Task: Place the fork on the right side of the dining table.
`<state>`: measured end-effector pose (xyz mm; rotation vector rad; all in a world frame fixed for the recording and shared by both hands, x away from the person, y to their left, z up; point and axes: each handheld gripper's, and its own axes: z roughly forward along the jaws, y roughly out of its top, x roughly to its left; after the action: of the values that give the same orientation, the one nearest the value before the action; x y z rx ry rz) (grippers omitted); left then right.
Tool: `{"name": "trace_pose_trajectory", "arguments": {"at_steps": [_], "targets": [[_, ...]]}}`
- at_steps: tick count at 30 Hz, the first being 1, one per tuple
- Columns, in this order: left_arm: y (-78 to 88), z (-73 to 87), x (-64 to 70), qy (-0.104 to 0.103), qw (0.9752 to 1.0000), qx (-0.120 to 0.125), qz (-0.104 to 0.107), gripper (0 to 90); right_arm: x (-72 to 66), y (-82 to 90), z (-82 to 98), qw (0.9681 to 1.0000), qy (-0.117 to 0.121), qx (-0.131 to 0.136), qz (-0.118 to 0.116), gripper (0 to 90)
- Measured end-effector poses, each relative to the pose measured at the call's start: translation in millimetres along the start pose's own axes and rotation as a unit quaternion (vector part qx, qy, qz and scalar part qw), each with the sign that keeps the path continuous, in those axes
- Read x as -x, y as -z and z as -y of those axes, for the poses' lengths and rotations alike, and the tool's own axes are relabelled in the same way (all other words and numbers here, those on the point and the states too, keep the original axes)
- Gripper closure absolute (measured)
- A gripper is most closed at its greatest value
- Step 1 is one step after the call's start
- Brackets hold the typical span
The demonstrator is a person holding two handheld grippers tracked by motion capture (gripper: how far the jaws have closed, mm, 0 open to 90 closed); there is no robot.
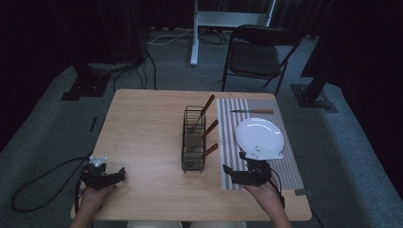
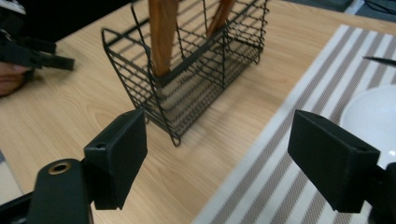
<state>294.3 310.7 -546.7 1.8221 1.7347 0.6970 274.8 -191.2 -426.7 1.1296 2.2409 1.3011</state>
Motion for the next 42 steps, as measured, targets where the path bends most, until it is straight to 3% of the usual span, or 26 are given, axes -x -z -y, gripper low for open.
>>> {"name": "trace_pose_trajectory", "arguments": {"at_steps": [9,19,32,42], "targets": [[0.0,0.0,0.0,0.0,1.0,0.0,0.0,0.2,-12.0,-5.1,-19.4,0.9994,0.017,0.011,-0.026,22.0],[0.0,0.0,0.0,0.0,1.0,0.0,0.0,0.2,-21.4,-17.6,-29.0,0.9986,0.015,0.022,-0.045,25.5],[0.0,0.0,-0.1,0.0,1.0,0.0,0.0,0.2,-25.0,-37.0,-32.3,0.9987,0.004,0.016,-0.049,36.5],[0.0,0.0,0.0,0.0,1.0,0.0,0.0,0.2,-27.9,-49.8,-29.8,0.9989,-0.017,0.026,-0.036,46.3]]}}
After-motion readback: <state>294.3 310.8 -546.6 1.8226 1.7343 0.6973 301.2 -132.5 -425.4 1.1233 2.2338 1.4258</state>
